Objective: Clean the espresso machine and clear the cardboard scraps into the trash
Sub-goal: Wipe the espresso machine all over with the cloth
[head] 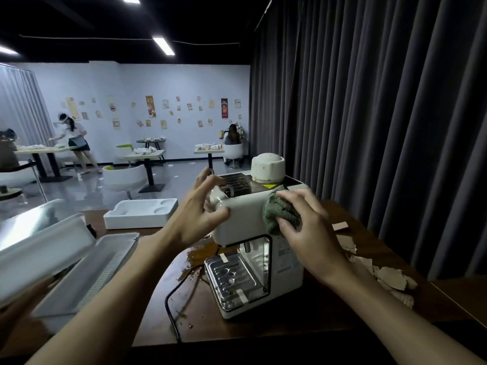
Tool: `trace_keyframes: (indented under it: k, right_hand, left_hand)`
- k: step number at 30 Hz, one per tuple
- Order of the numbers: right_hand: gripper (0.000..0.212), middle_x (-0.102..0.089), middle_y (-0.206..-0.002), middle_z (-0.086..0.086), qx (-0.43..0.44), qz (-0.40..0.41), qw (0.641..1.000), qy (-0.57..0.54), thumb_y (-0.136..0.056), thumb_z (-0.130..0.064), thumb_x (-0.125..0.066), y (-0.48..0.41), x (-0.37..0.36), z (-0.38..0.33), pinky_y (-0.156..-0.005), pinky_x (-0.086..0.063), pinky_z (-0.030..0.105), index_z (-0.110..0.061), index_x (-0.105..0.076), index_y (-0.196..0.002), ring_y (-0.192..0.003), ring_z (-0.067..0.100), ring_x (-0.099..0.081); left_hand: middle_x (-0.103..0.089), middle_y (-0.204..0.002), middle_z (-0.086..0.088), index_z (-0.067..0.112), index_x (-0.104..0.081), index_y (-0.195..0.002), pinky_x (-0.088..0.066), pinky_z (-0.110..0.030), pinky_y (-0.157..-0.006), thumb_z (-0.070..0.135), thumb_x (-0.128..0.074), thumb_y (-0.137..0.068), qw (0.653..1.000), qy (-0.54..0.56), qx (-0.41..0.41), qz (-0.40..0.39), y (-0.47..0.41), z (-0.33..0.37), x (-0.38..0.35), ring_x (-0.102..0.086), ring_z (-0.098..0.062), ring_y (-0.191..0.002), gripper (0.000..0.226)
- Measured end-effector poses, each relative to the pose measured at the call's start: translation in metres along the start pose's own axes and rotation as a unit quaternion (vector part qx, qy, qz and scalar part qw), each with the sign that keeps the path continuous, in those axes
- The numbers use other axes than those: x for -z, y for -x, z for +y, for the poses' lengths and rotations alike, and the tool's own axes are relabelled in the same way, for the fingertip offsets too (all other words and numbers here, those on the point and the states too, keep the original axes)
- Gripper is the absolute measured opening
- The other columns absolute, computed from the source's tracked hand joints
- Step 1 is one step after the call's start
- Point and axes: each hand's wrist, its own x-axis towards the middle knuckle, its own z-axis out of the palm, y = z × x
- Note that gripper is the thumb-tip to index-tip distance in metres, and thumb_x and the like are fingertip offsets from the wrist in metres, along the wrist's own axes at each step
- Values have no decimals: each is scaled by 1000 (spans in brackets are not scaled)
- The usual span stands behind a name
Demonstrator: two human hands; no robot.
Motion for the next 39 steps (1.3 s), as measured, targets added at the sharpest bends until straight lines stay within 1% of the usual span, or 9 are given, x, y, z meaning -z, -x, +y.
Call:
trace_keyframes:
  k: [3,6,10,13,16,22,30,35,39]
  right_hand:
    - [43,-59,-115,4,23,27,999,36,-76,1,-74,-3,-10,-3,-95,-43,29,-9,-60,-115,-107,22,-55]
    - [36,-63,-111,6,54,55,993,95,-77,-6,-78,-6,-17,-2,-92,-46,36,-8,-67,-111,-104,25,-56]
    - [34,-56,-120,14,42,82,991,99,-76,-7,-80,-4,-28,-2,-91,-52,35,-5,-69,-108,-104,28,-59]
    - [35,-51,-117,14,45,94,989,105,-76,-9,-81,-4,-37,-6,-90,-51,31,-4,-69,-108,-103,21,-53]
    - [40,-52,-116,15,29,98,990,99,-77,-15,-80,-3,-46,-14,-91,-50,33,-2,-67,-113,-107,17,-46]
    - [63,-44,-133,19,16,45,989,142,-79,-22,-79,5,-65,-32,-107,-42,40,0,-53,-133,-125,32,-48]
    - [50,-46,-127,14,11,78,986,147,-83,-8,-72,-10,-50,-25,-102,-43,32,-2,-58,-130,-118,22,-45]
    - [53,-53,-120,8,43,43,983,176,-83,-9,-70,-18,-46,-32,-87,-52,40,-12,-54,-133,-108,26,-51]
    - [32,-57,-119,7,108,29,977,183,-82,-20,-74,-19,-49,-37,-87,-50,36,-12,-64,-111,-106,25,-52]
  left_hand:
    - [-9,-166,-9,53,-41,-131,-34,-41,-107,53,-54,-82,997,-62,36,-3,7,-3,-3,-40,-16,-134,51]
    - [-41,-150,-4,56,-35,-136,-49,-50,-99,61,-47,-83,999,-27,42,3,16,-2,-7,-56,-26,-116,55]
    - [-52,-131,11,53,-44,-127,-53,-25,-81,51,-57,-84,997,65,27,1,11,-9,-3,-55,-3,-87,45]
    - [-53,-129,6,53,-45,-124,-48,-6,-64,40,-61,-89,994,103,32,-21,3,-16,1,-55,8,-89,40]
    - [-53,-124,10,52,-47,-126,-44,-1,-64,38,-55,-95,991,128,41,-15,0,-19,0,-54,9,-94,35]
    - [-44,-149,7,49,-43,-139,-38,-29,-99,37,-47,-102,993,108,44,-20,-3,-27,-3,-47,-15,-132,38]
    - [-28,-157,-2,46,-39,-144,-44,-39,-100,45,-42,-101,999,-13,37,-10,-3,-24,0,-57,-18,-113,43]
    - [-44,-131,4,41,-41,-144,-38,-29,-87,43,-41,-101,998,-47,34,23,-1,-15,-4,-53,-13,-104,43]
    - [-48,-121,5,44,-41,-143,-46,-35,-88,54,-34,-91,997,-50,47,28,0,-15,-6,-56,-16,-110,53]
